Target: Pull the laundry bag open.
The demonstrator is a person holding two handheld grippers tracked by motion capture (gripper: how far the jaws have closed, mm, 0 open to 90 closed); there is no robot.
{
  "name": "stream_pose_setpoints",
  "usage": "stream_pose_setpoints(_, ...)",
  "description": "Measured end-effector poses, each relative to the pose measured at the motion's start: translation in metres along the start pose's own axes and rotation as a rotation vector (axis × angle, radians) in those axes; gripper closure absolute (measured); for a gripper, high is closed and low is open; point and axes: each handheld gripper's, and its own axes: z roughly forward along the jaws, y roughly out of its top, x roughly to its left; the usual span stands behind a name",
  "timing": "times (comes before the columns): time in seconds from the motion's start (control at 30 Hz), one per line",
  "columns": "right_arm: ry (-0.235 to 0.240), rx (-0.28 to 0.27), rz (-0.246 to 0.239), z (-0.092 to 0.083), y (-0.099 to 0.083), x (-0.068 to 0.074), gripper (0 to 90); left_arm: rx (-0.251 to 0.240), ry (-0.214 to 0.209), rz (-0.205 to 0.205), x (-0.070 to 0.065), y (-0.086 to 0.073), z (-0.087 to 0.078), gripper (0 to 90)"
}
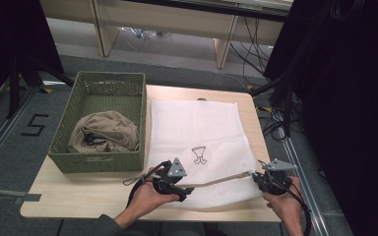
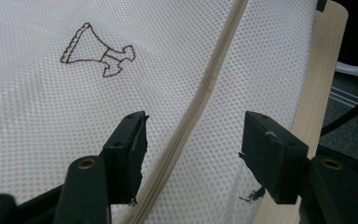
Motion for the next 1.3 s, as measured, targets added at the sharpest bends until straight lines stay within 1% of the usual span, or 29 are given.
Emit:
stream_pose_setpoints(0.1,0.0,-0.003,-0.023,-0.002,0.003,0.002,83.0,-0.004,-0.015,0.008,-0.003,0.007,0.007,43.1)
stream_pose_setpoints(0.17,0.005,-0.012,-0.015,-0.003,0.004,0.003,83.0,-0.013,-0.031,0.003,-0.004,0.014,0.011,44.3)
stream_pose_setpoints(0.2,0.005,-0.012,-0.015,-0.003,0.004,0.003,83.0,-0.02,-0.037,0.005,-0.005,0.017,0.013,44.3)
stream_pose_setpoints(0.23,0.008,-0.019,-0.025,-0.003,0.005,0.003,83.0,-0.026,-0.04,0.011,-0.005,0.021,0.016,44.9)
stream_pose_setpoints(0.27,0.006,-0.024,-0.02,-0.004,0.006,0.003,83.0,-0.034,-0.039,0.006,-0.007,0.024,0.019,45.1)
stream_pose_setpoints(0.3,0.009,-0.028,-0.019,-0.005,0.007,0.004,83.0,-0.033,-0.045,0.011,-0.007,0.027,0.021,45.2)
stream_pose_setpoints(0.37,0.013,-0.04,-0.023,-0.006,0.008,0.006,83.0,-0.039,-0.047,0.005,-0.008,0.032,0.026,45.2)
stream_pose_setpoints(0.4,0.013,-0.042,-0.029,-0.007,0.009,0.006,83.0,-0.047,-0.052,0.007,-0.009,0.035,0.029,45.5)
stream_pose_setpoints(0.43,0.015,-0.05,-0.041,-0.007,0.011,0.007,83.0,-0.055,-0.056,-0.001,-0.011,0.037,0.03,46.1)
stream_pose_setpoints(0.5,0.019,-0.053,-0.041,-0.007,0.011,0.009,83.0,-0.051,-0.065,0.009,-0.013,0.041,0.034,46.7)
stream_pose_setpoints(0.57,0.022,-0.054,-0.046,-0.008,0.012,0.01,83.0,-0.055,-0.058,0.016,-0.014,0.046,0.04,46.8)
stream_pose_setpoints(0.63,0.021,-0.059,-0.06,-0.009,0.014,0.013,83.0,-0.065,-0.062,0.011,-0.015,0.05,0.045,47.7)
stream_pose_setpoints(0.7,0.022,-0.058,-0.06,-0.009,0.014,0.013,83.0,-0.062,-0.066,0.014,-0.015,0.053,0.05,47.9)
stream_pose_setpoints(0.77,0.023,-0.065,-0.062,-0.01,0.014,0.014,83.0,-0.064,-0.058,0.02,-0.015,0.059,0.059,49.7)
stream_pose_setpoints(0.8,0.023,-0.065,-0.062,-0.01,0.014,0.014,83.0,-0.064,-0.058,0.02,-0.015,0.059,0.059,50.7)
stream_pose_setpoints(0.83,0.023,-0.068,-0.071,-0.009,0.015,0.014,83.0,-0.07,-0.064,0.019,-0.016,0.061,0.062,50.7)
stream_pose_setpoints(0.87,0.026,-0.068,-0.07,-0.009,0.015,0.015,83.0,-0.073,-0.073,0.015,-0.017,0.063,0.064,53.2)
stream_pose_setpoints(0.9,0.029,-0.069,-0.071,-0.009,0.015,0.015,83.0,-0.067,-0.078,0.022,-0.017,0.065,0.066,53.8)
stream_pose_setpoints(0.93,0.029,-0.069,-0.071,-0.009,0.015,0.015,83.0,-0.061,-0.073,0.037,-0.018,0.067,0.069,53.8)
stream_pose_setpoints(0.97,0.029,-0.073,-0.068,-0.01,0.016,0.016,83.0,-0.061,-0.067,0.05,-0.02,0.069,0.072,56.4)
stream_pose_setpoints(1.0,0.029,-0.076,-0.071,-0.01,0.017,0.017,83.0,-0.059,-0.069,0.059,-0.021,0.071,0.074,56.6)
stream_pose_setpoints(1.03,0.029,-0.076,-0.071,-0.01,0.017,0.017,83.0,-0.067,-0.077,0.052,-0.023,0.073,0.077,56.6)
stream_pose_setpoints(1.07,0.027,-0.075,-0.077,-0.01,0.017,0.018,83.0,-0.066,-0.083,0.058,-0.025,0.075,0.079,57.9)
stream_pose_setpoints(1.13,0.026,-0.078,-0.087,-0.011,0.017,0.019,83.0,-0.057,-0.076,0.068,-0.027,0.079,0.082,58.8)
stream_pose_setpoints(1.17,0.022,-0.082,-0.101,-0.011,0.018,0.02,83.0,-0.05,-0.068,0.063,-0.028,0.08,0.084,60.3)
stream_pose_setpoints(1.23,0.01,-0.076,-0.118,-0.012,0.019,0.022,83.1,-0.04,-0.065,0.073,-0.028,0.083,0.086,64.6)
stream_pose_setpoints(1.3,0.011,-0.076,-0.118,-0.014,0.02,0.025,83.2,-0.037,-0.063,0.076,-0.028,0.085,0.089,67.4)
